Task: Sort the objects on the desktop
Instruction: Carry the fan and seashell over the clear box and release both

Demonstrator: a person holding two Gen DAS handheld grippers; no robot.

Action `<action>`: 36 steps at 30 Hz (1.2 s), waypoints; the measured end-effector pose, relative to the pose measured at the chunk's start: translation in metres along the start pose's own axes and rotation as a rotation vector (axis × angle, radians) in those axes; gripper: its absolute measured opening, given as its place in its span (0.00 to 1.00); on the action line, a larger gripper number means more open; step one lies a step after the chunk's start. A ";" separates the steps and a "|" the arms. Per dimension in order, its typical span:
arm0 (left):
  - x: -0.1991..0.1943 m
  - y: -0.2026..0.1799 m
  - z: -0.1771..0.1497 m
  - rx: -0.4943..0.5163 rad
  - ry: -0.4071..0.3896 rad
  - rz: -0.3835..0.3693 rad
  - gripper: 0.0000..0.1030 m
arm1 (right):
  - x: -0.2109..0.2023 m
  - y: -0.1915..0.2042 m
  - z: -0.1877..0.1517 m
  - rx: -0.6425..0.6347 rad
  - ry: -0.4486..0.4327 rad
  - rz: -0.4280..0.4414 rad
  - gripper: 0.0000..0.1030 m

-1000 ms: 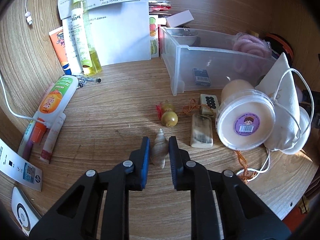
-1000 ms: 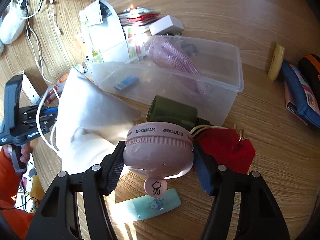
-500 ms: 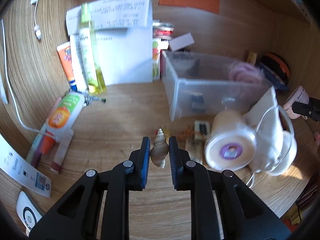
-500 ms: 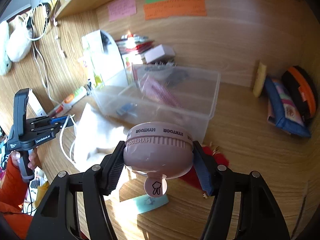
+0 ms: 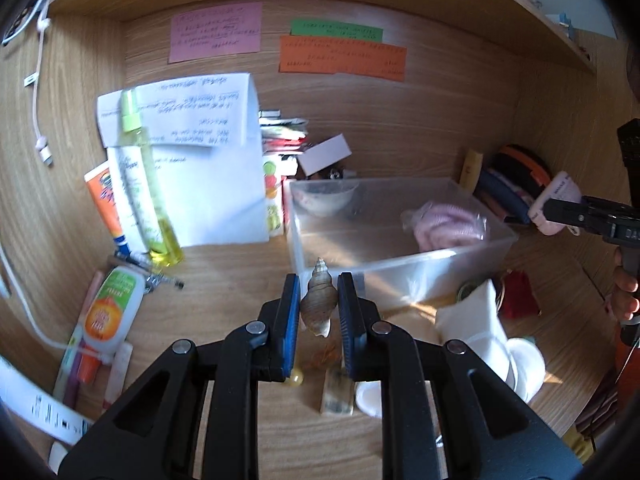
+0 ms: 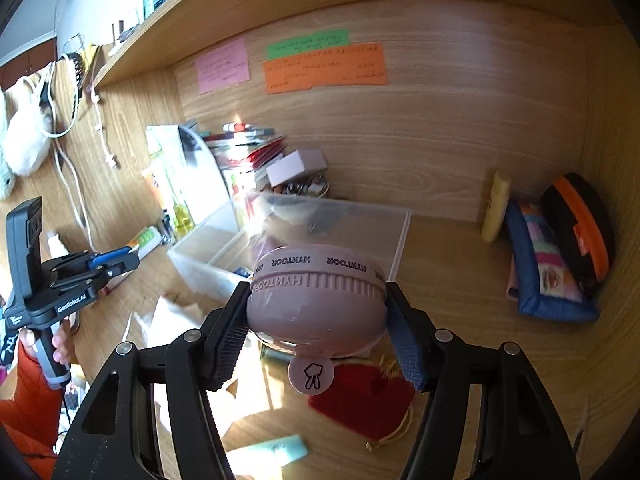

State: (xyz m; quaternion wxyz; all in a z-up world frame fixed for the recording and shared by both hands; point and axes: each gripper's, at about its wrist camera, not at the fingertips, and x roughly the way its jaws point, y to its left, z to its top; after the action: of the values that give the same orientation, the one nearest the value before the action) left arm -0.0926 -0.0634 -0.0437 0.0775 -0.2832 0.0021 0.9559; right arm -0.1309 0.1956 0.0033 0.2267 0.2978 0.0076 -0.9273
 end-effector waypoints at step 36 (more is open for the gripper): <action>0.137 -0.010 0.050 0.042 0.211 -0.117 0.17 | 0.145 -0.006 0.042 0.022 0.215 -0.094 0.59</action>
State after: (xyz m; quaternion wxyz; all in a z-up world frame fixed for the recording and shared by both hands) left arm -0.2316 -0.0305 -0.0754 0.1386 -0.3803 0.0138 0.9143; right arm -0.2611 0.1340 -0.0435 0.1776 0.3974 0.0354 -0.8996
